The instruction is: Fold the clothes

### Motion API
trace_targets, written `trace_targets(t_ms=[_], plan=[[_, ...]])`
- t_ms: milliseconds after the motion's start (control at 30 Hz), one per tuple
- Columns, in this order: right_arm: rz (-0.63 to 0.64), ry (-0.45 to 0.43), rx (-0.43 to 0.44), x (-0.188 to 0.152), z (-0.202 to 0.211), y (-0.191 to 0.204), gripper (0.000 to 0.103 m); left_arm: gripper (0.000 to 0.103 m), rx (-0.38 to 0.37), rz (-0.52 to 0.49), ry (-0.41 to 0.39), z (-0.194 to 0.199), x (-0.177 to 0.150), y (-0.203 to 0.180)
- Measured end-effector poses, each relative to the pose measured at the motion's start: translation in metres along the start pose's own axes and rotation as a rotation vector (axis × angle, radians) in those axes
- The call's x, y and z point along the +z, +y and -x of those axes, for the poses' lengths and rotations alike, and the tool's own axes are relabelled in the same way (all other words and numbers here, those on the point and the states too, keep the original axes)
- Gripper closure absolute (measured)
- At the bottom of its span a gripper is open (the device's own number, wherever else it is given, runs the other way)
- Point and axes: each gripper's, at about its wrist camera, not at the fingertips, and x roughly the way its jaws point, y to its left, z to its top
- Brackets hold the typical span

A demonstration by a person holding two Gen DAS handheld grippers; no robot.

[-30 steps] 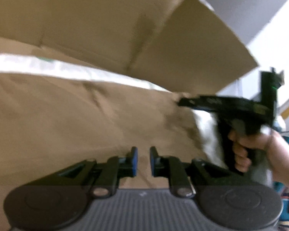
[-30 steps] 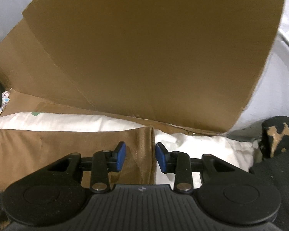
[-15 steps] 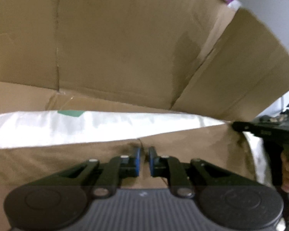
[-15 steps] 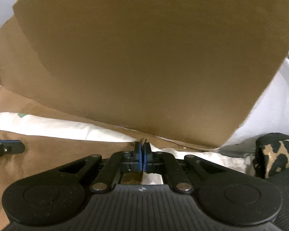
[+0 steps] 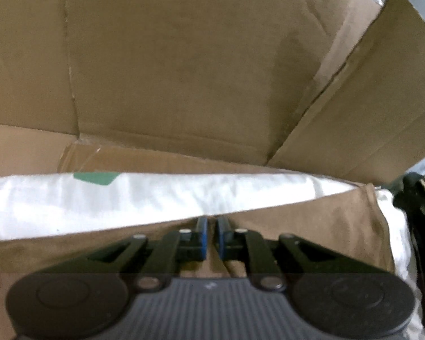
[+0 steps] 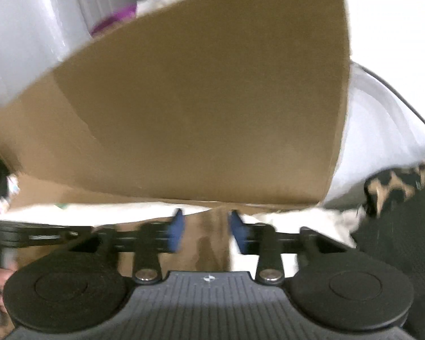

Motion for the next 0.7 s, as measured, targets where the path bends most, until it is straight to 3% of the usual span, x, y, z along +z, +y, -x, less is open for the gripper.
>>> trace_targets(t_ms=[167,367,700], plan=[[0.064,0.003,-0.021,-0.015,0.005,0.02,0.054,0.094,0.019,-0.025,0.011,-0.001,0.009,-0.004],[0.094,0.021,-0.039,-0.019,0.013,0.026,0.054,0.094,-0.012,-0.109,-0.066,0.025,0.026,-0.009],[0.143,0.084,0.064,-0.041,0.029,0.016,0.054,0.094,-0.037,-0.184,-0.048,0.067,0.019,0.015]])
